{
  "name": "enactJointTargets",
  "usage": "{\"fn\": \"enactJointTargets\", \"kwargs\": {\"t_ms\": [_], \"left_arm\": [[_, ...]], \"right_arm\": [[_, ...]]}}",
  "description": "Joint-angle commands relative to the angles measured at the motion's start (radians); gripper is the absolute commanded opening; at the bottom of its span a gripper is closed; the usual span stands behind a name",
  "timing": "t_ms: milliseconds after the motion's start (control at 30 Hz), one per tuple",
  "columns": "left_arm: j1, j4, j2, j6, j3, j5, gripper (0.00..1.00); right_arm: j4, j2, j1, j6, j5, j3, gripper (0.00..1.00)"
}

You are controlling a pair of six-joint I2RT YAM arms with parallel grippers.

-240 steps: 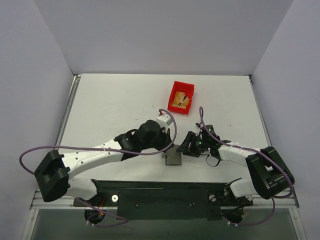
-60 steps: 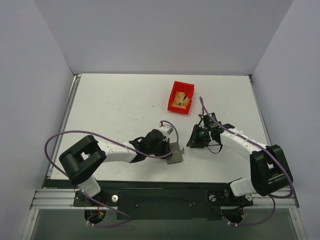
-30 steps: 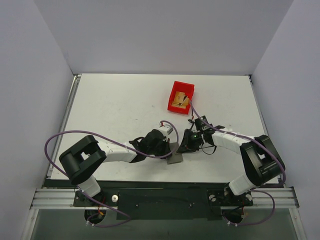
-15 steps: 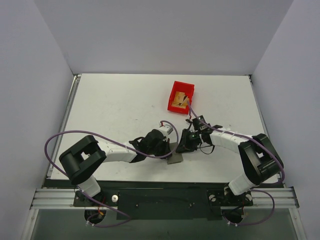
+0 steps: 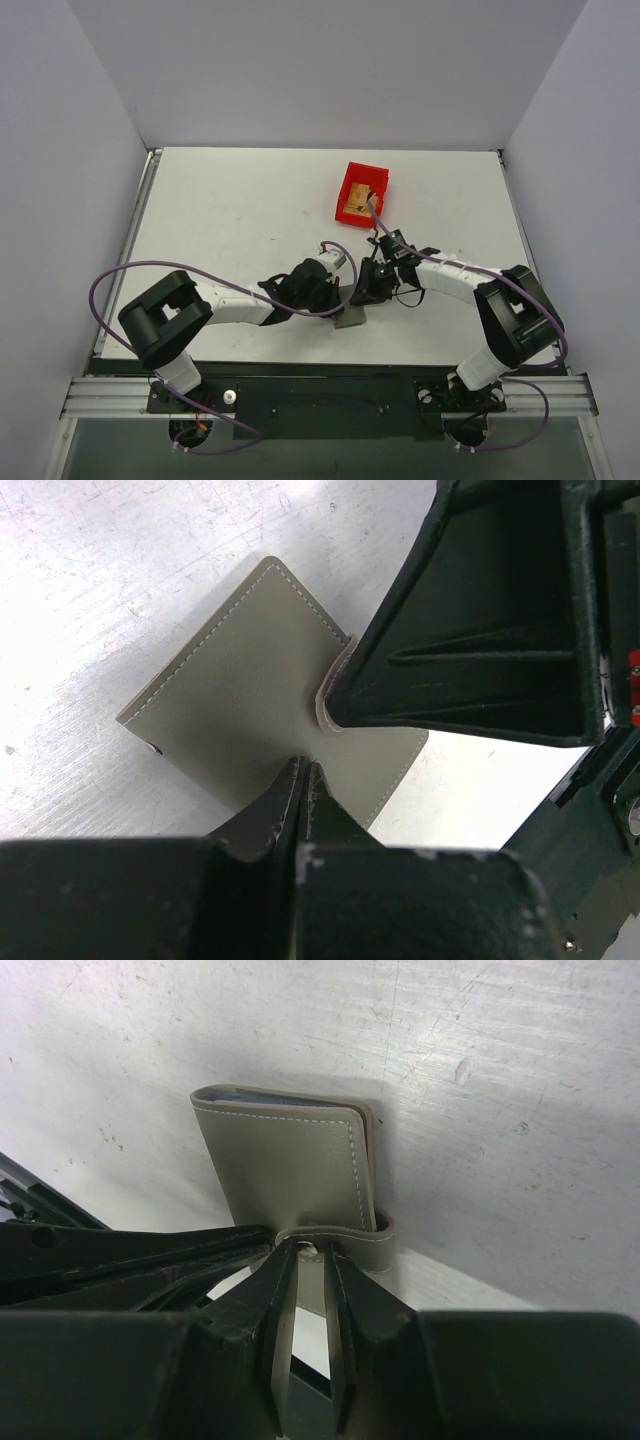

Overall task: Put the credit cards into the card holder
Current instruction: Close the card holder at the center of the board.

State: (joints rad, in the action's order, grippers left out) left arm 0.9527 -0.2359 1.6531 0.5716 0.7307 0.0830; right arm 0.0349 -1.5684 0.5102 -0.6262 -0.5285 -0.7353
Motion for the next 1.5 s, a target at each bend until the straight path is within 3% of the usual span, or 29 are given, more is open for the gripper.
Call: {"fn": "enactJointTargets", "kwargs": {"t_ms": [0,800,1467], "left_arm": [[-0.002,0.033,0.008,-0.010,0.013,0.009,0.00],[-0.002,0.033,0.017,-0.010,0.019,0.015,0.00],[-0.012,0.030,0.024,-0.013,0.019,0.020,0.00]], "right_arm": [[0.057,-0.022,0.021,0.022,0.061,-0.044,0.13],[0.289,-0.125,0.114,0.071,0.277,-0.171,0.11],[0.367,-0.209,0.183,0.033,0.493,-0.216,0.10]]}}
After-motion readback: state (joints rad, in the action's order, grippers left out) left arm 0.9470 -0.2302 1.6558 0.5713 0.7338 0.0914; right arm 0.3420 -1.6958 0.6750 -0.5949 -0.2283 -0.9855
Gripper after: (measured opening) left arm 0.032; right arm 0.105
